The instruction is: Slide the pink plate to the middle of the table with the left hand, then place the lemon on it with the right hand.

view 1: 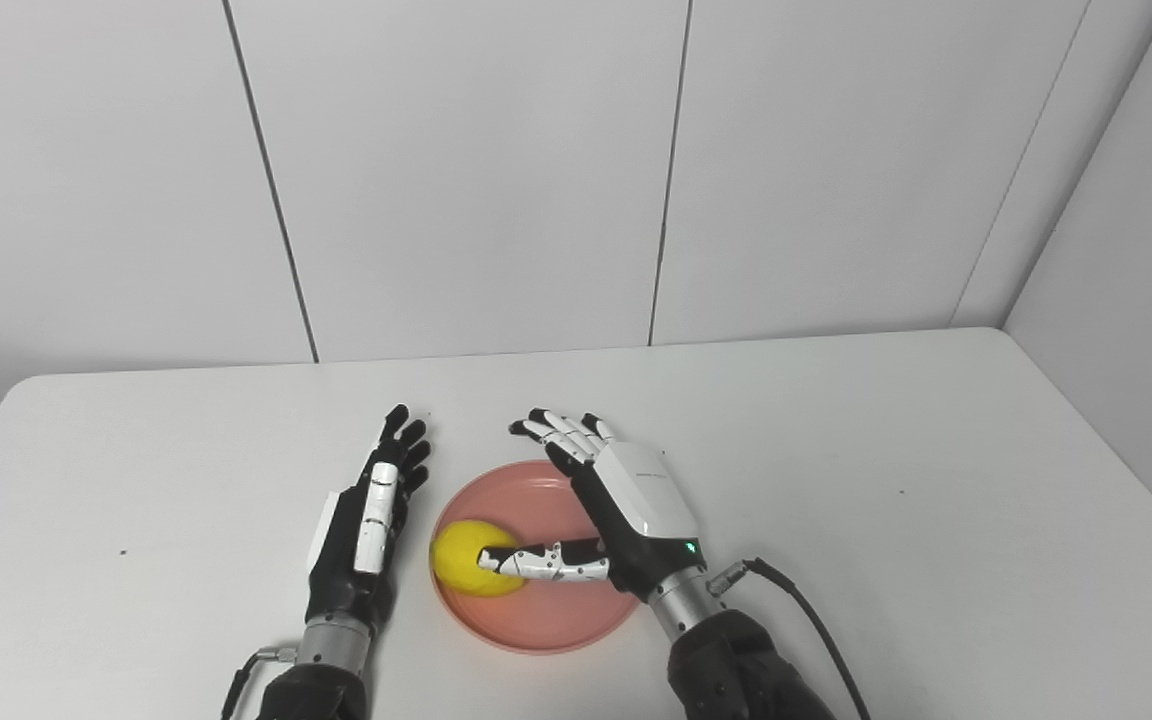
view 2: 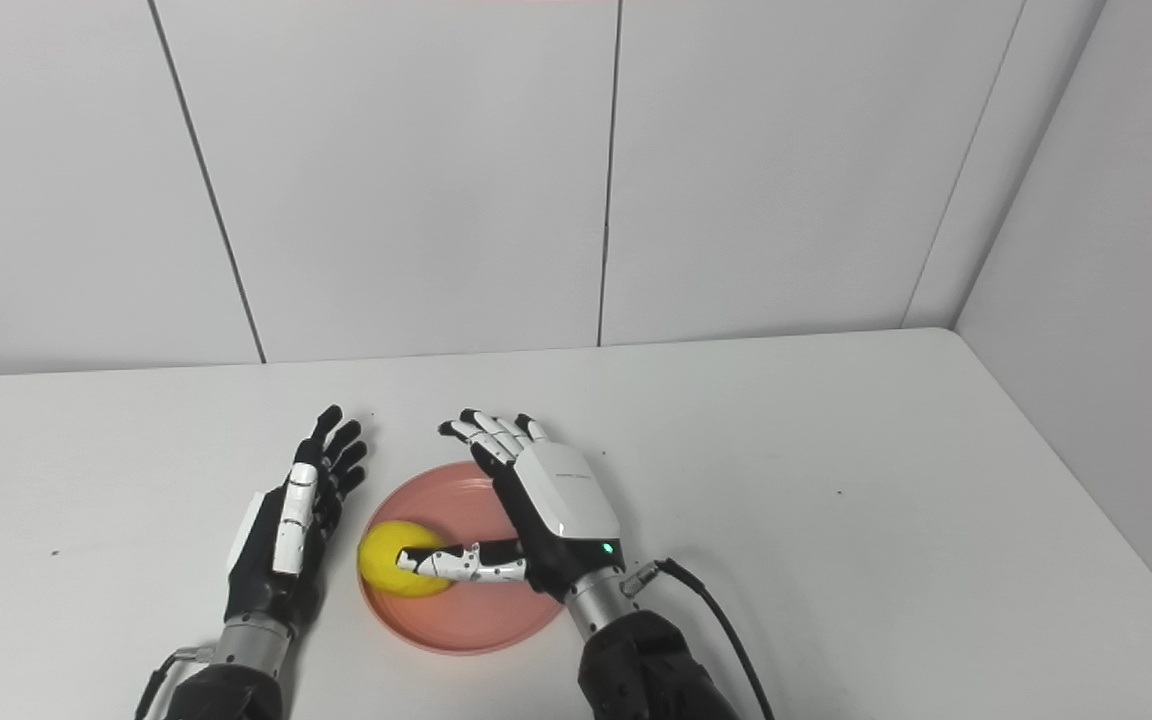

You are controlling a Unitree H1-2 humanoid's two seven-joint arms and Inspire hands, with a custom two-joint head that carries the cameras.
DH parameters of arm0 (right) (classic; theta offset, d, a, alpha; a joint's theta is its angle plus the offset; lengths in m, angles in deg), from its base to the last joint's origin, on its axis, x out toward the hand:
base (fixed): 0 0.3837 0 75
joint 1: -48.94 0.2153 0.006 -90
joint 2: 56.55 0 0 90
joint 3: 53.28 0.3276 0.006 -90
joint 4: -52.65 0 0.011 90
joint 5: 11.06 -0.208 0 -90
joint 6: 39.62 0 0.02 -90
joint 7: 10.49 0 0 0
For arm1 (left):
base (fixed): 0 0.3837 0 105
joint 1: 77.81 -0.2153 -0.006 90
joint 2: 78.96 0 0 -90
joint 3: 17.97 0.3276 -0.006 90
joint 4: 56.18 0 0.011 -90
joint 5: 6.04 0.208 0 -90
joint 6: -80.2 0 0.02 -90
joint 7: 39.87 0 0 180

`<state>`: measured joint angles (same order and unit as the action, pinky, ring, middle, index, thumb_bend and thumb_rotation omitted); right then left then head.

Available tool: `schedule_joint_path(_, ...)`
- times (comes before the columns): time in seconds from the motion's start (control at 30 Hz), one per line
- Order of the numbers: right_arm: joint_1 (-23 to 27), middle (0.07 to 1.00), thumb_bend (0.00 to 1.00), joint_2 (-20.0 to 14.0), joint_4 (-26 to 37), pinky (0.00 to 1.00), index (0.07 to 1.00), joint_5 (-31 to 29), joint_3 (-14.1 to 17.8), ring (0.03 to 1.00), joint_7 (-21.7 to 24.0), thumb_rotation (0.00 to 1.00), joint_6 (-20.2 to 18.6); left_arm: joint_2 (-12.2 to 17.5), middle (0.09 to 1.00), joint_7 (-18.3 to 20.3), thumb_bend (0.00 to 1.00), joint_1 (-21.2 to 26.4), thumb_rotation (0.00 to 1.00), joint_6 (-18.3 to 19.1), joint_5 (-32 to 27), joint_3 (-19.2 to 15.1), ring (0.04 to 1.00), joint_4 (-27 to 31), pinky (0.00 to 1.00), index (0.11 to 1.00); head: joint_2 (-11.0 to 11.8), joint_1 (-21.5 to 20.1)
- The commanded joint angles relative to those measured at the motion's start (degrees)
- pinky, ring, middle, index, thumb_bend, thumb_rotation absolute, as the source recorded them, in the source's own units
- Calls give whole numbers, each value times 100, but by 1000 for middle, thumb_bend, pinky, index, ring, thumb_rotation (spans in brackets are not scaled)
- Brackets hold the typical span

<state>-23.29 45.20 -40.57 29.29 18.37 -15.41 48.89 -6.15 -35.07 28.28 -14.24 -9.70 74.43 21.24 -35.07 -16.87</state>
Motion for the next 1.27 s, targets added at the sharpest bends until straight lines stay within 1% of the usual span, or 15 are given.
schedule_joint_path(0.0, 51, 954, 681, 68, 191, 911, 923, -255, 156, 937, -213, 859, 268, 56, 962, 88, 618, 69, 1000, -134, -61, -12, 952, -17, 958, 972, 3, 6)
schedule_joint_path(0.03, 42, 955, 682, 83, 137, 907, 924, -422, 243, 936, -291, 863, 394, 57, 962, 95, 618, 69, 1000, -126, -67, -17, 952, -13, 958, 972, 1, 5)
schedule_joint_path(0.07, 38, 957, 684, 93, 94, 883, 937, -534, 297, 934, -345, 899, 483, 56, 962, 99, 617, 68, 1000, -120, -69, -21, 952, -10, 957, 973, 1, 5)
schedule_joint_path(0.1, 22, 958, 685, 138, 37, 871, 943, -771, 408, 933, -385, 918, 586, 59, 962, 101, 617, 67, 1000, -113, -66, -24, 952, -7, 957, 973, -5, 4)
schedule_joint_path(0.13, 10, 961, 682, 170, -2, 869, 954, -938, 484, 935, -409, 921, 658, 60, 962, 102, 614, 67, 1000, -109, -63, -27, 952, -5, 959, 973, -5, 4)
schedule_joint_path(0.3, -65, 970, 694, 355, -119, 896, 975, -1683, 779, 958, -402, 945, 788, 89, 962, 118, 615, 64, 1000, -56, -43, -21, 955, 28, 968, 973, -12, -16)
schedule_joint_path(0.43, -117, 973, 703, 450, -175, 909, 981, -1972, 918, 960, -391, 995, 765, 98, 964, 132, 613, 64, 1000, -72, -54, -21, 957, 22, 971, 975, -17, -29)
schedule_joint_path(0.53, -150, 970, 693, 478, -210, 928, 981, -2119, 987, 964, -396, 1000, 792, 102, 965, 143, 616, 66, 1000, -69, -64, -16, 958, 18, 972, 976, -15, -29)
schedule_joint_path(0.67, -190, 964, 696, 579, -240, 970, 968, -2506, 1140, 963, -313, 1000, 722, 113, 970, 162, 631, 65, 1000, -96, -60, -3, 961, 17, 982, 980, -21, -28)
schedule_joint_path(0.77, -173, 963, 688, 632, -322, 963, 966, -2823, 1236, 954, -234, 1000, 777, 114, 969, 157, 622, 66, 1000, -105, -52, -2, 961, 14, 982, 980, -25, -29)
schedule_joint_path(0.9, -155, 953, 670, 647, -465, 948, 952, -3002, 1289, 934, -238, 1000, 899, 118, 969, 157, 625, 68, 1000, -116, -43, 2, 962, 14, 984, 980, -25, -25)
schedule_joint_path(1.03, -158, 951, 715, 655, -563, 957, 948, -3119, 1317, 932, -232, 1000, 946, 125, 969, 151, 619, 67, 1000, -104, -28, 6, 961, 28, 977, 980, -28, -29)
schedule_joint_path(1.23, -176, 948, 736, 682, -606, 966, 947, -3436, 1381, 932, -134, 1000, 926, 142, 973, 157, 622, 70, 1000, -109, -13, 14, 966, 33, 979, 985, -37, -31)
